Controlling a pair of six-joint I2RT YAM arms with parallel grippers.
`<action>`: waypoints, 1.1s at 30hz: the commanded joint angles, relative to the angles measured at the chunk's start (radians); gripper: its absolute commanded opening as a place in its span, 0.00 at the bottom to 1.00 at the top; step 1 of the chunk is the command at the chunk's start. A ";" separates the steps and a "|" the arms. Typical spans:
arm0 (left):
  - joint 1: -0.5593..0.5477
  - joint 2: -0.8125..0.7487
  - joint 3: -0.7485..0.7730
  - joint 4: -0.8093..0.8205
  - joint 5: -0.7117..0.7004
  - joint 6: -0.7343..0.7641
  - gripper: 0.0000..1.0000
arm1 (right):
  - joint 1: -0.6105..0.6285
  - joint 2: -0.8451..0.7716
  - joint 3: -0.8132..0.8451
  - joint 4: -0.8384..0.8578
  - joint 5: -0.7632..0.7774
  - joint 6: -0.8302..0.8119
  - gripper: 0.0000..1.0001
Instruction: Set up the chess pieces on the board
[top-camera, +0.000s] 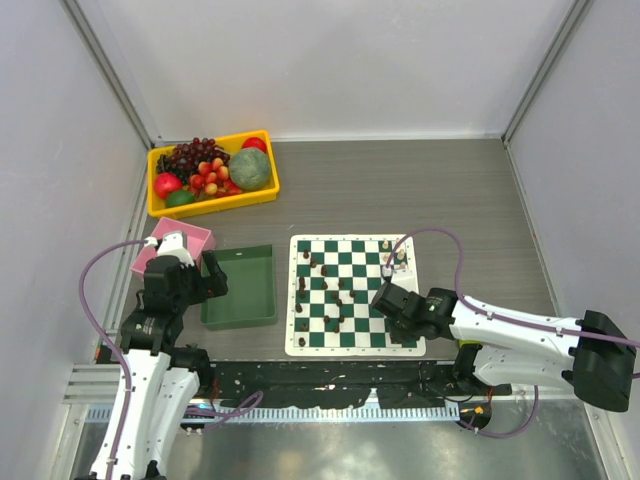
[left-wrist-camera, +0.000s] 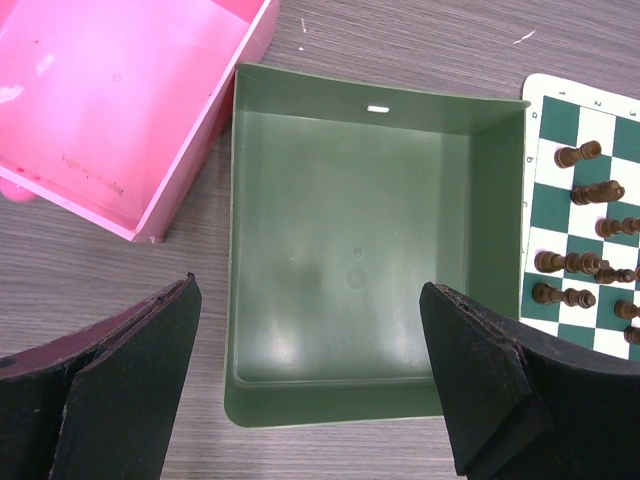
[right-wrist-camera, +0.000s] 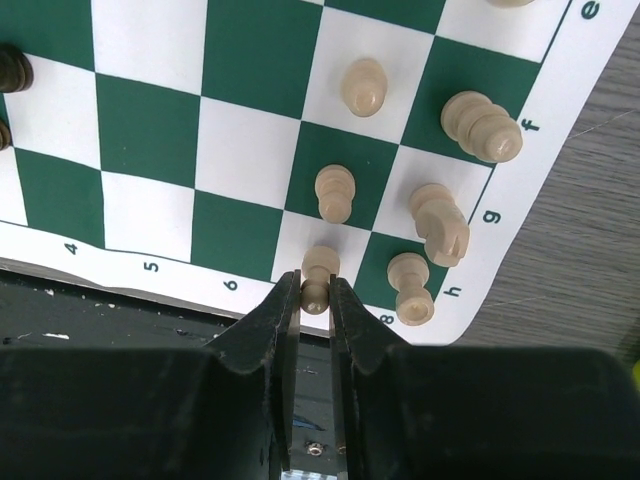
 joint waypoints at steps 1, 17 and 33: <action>0.003 0.003 0.029 0.034 0.013 -0.002 0.99 | -0.009 -0.005 -0.011 0.030 0.012 0.012 0.18; 0.003 0.004 0.030 0.034 0.011 -0.002 0.99 | -0.017 0.032 -0.014 0.053 -0.013 -0.011 0.18; 0.003 0.004 0.029 0.035 0.007 -0.002 0.99 | -0.017 0.005 0.095 -0.011 0.029 -0.058 0.33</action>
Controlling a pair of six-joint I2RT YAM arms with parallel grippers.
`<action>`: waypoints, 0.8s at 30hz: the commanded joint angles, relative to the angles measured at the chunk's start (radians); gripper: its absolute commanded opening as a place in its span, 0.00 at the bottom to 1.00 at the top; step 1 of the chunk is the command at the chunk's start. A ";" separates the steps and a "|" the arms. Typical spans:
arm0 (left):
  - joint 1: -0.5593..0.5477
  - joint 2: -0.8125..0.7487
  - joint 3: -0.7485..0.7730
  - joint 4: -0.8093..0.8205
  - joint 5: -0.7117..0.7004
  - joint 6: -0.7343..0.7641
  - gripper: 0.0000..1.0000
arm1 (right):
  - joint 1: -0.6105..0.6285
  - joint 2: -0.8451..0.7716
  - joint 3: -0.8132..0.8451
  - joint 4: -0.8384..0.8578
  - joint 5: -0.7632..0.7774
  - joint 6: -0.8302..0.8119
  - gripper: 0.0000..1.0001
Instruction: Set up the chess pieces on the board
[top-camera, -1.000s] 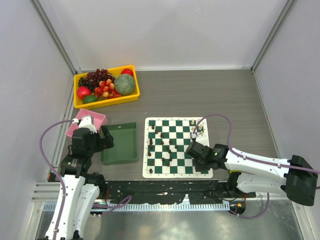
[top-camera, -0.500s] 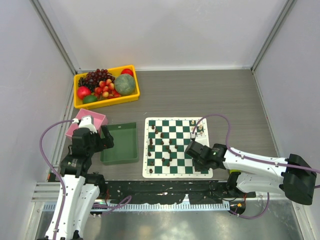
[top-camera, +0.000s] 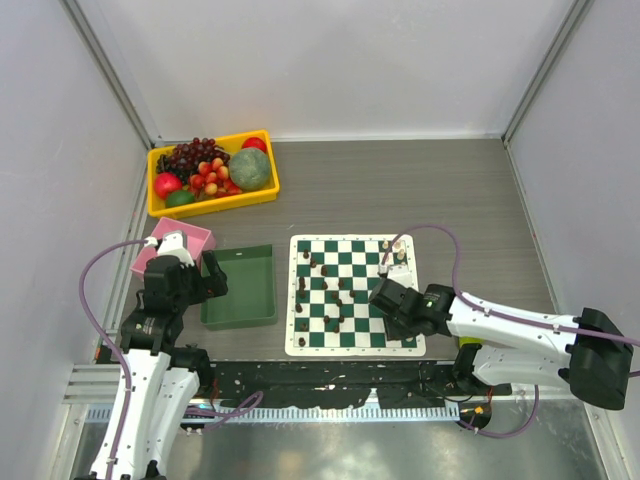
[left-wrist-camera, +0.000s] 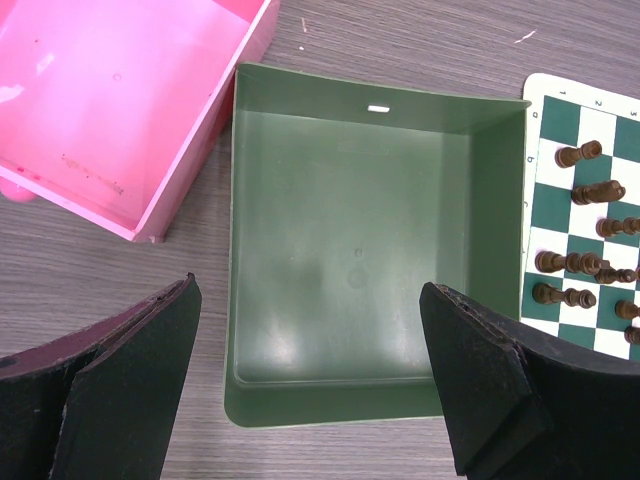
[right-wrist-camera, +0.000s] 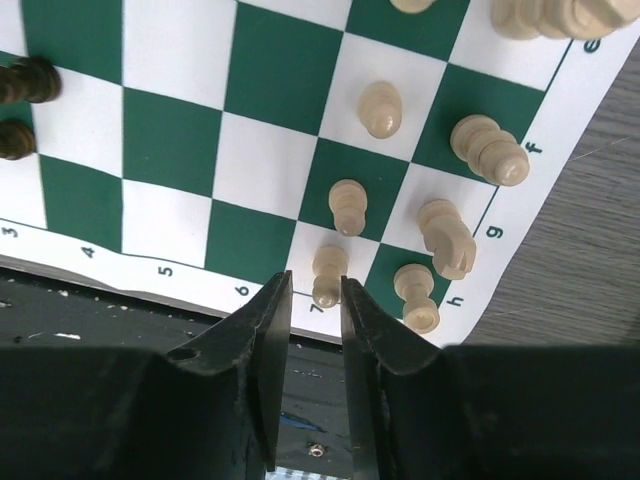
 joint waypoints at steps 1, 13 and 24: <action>0.003 0.002 0.032 0.032 0.008 -0.002 0.99 | -0.003 -0.029 0.083 -0.037 0.046 -0.024 0.33; 0.003 -0.001 0.031 0.032 0.005 -0.002 0.99 | -0.010 -0.102 0.243 -0.097 0.176 -0.064 0.52; 0.001 -0.001 0.041 0.024 0.008 0.004 0.99 | -0.157 0.028 0.457 -0.006 0.204 -0.238 0.67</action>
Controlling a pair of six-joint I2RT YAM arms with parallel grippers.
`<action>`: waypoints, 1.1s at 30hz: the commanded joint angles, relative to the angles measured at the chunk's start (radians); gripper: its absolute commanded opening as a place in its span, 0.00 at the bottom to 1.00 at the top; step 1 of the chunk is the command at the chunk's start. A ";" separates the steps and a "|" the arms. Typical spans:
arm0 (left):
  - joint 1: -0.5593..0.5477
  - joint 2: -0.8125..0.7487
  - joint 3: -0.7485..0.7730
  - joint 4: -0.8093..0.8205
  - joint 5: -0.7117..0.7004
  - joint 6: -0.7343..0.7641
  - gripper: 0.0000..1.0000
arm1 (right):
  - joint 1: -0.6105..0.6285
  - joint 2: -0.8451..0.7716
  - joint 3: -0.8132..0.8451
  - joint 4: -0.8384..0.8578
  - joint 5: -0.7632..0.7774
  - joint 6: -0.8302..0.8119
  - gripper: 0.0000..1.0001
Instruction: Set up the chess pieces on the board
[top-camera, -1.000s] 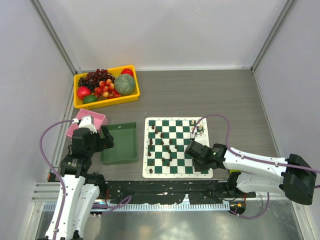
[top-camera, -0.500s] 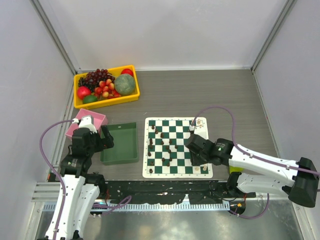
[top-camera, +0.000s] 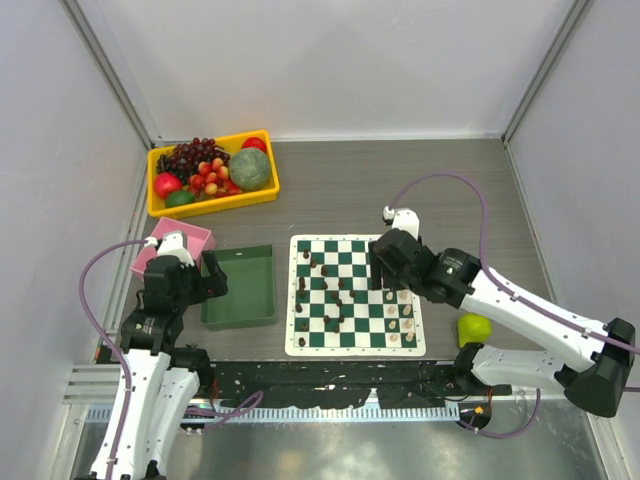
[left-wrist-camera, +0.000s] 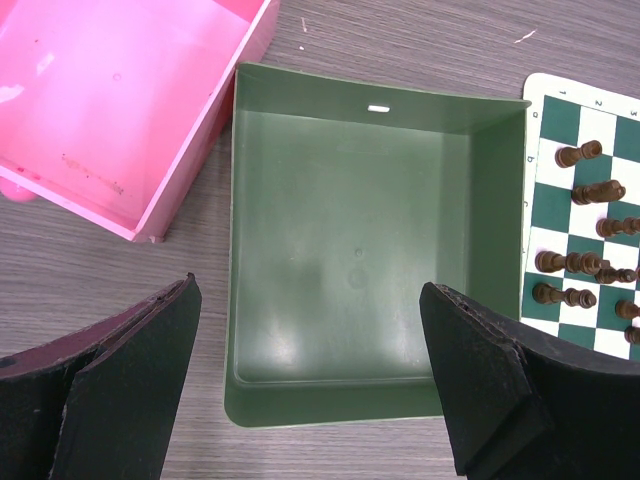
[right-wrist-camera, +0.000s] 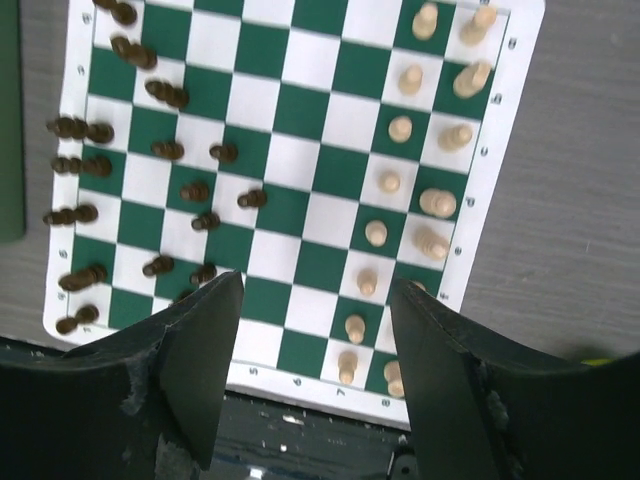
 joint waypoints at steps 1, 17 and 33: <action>0.003 -0.005 0.043 0.017 0.008 0.007 0.99 | -0.053 0.062 0.104 0.091 -0.002 -0.096 0.67; 0.001 -0.018 0.046 0.011 0.013 -0.001 0.99 | -0.080 0.534 0.421 0.202 -0.217 -0.227 0.61; 0.003 0.030 0.066 -0.012 0.010 0.007 0.99 | -0.080 0.919 0.722 0.191 -0.330 -0.261 0.57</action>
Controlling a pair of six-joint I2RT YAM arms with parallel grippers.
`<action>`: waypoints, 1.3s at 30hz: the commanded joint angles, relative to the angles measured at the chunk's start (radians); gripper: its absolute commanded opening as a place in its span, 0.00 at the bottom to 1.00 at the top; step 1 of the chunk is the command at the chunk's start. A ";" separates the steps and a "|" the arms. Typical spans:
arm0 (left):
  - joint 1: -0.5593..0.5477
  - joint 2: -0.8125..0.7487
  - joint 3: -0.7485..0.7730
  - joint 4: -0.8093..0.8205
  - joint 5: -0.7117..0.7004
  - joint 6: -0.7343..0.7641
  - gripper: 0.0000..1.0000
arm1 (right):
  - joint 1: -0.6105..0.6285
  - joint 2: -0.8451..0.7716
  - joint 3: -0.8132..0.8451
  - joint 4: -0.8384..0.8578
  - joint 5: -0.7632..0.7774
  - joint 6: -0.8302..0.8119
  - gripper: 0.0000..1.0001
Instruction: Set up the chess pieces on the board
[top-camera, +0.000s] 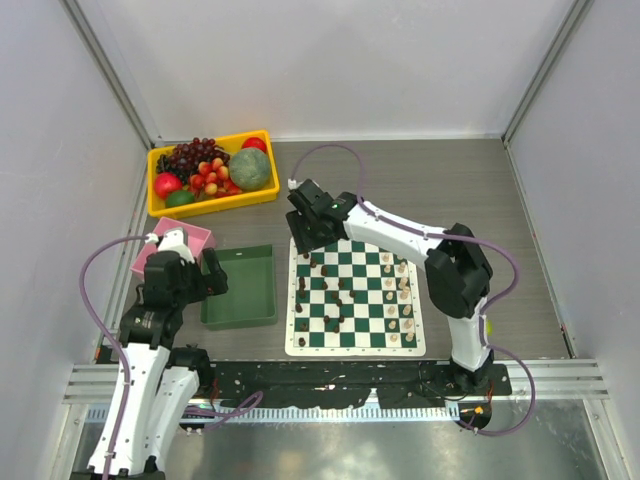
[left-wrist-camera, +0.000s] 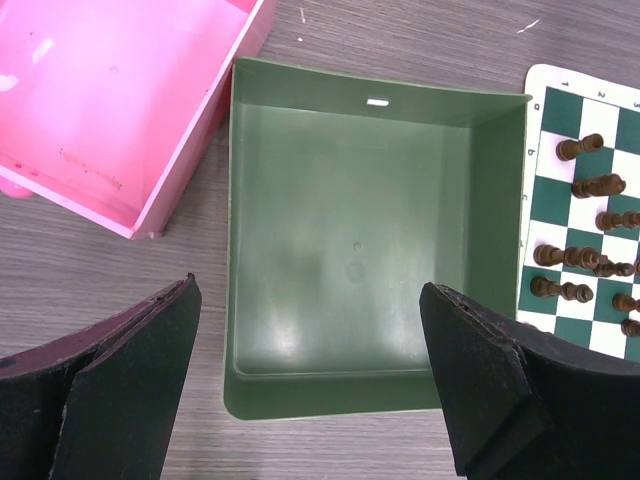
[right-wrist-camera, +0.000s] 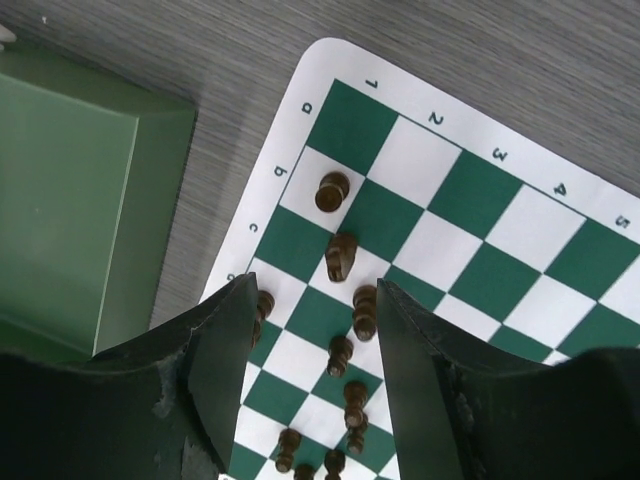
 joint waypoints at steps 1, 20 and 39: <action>0.003 -0.026 0.030 0.012 0.002 0.007 0.99 | 0.000 0.056 0.088 0.004 -0.027 -0.022 0.56; 0.003 -0.053 0.014 0.020 -0.032 0.007 0.99 | -0.011 0.219 0.191 -0.015 -0.017 -0.038 0.41; 0.003 -0.044 0.016 0.020 -0.025 0.009 0.99 | -0.022 0.249 0.203 -0.024 -0.009 -0.056 0.38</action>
